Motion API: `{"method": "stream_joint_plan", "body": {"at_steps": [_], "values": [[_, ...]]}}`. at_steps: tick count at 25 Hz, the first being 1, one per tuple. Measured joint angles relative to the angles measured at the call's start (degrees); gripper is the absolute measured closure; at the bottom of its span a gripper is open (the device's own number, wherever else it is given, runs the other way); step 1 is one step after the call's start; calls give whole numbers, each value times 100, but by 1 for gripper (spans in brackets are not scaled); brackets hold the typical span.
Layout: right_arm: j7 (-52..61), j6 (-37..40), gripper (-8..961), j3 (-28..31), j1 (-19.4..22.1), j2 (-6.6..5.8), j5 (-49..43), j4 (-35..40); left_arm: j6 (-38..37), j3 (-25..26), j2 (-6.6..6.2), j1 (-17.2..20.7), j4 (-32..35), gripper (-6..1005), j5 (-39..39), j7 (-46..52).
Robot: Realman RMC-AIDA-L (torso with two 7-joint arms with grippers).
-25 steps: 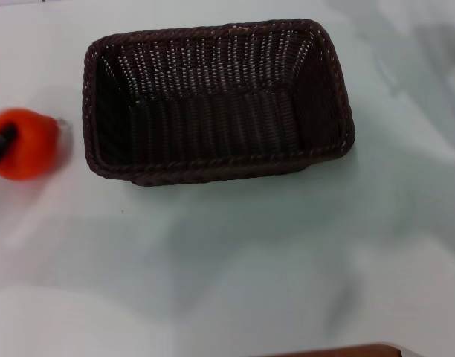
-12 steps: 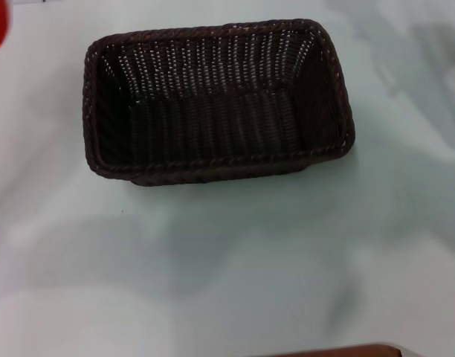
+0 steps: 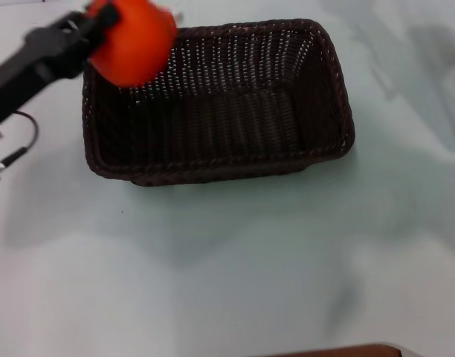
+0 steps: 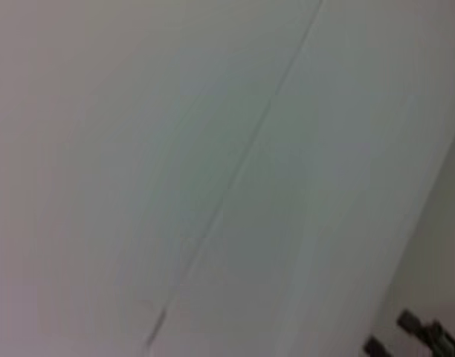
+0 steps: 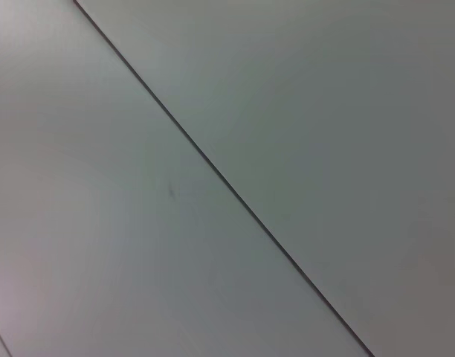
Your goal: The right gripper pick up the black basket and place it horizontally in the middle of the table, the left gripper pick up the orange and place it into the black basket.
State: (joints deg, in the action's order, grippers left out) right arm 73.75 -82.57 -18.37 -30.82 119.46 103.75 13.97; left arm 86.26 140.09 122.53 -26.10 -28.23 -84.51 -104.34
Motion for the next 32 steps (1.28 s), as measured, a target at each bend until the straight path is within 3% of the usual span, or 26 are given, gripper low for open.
{"method": "stream_joint_plan", "body": {"at_steps": [4, 10, 13, 21, 25, 32], "values": [[2, 8, 87, 0, 17, -1, -3, 0, -94, -284, 33, -16, -3, 743, 8, 23], [4, 13, 87, 0, 3, -2, -4, 3, -15, -210, 65, 51, -3, 492, 93, -6], [-18, 8, 87, 5, -12, -2, 10, 23, 166, 82, 97, 177, -11, 347, 302, -136], [-440, -49, 87, 218, 59, -11, 19, 142, 1085, 1086, 149, 866, 382, 182, 1706, -1830], [-1309, -126, 87, 403, 124, 0, 29, 132, 1481, 1385, 156, 1154, 828, 115, 2533, -2820], [-4381, -403, 87, 1082, 152, 51, 245, -472, 1665, 1578, 158, 1427, 1035, 89, 3136, -3490]]}}
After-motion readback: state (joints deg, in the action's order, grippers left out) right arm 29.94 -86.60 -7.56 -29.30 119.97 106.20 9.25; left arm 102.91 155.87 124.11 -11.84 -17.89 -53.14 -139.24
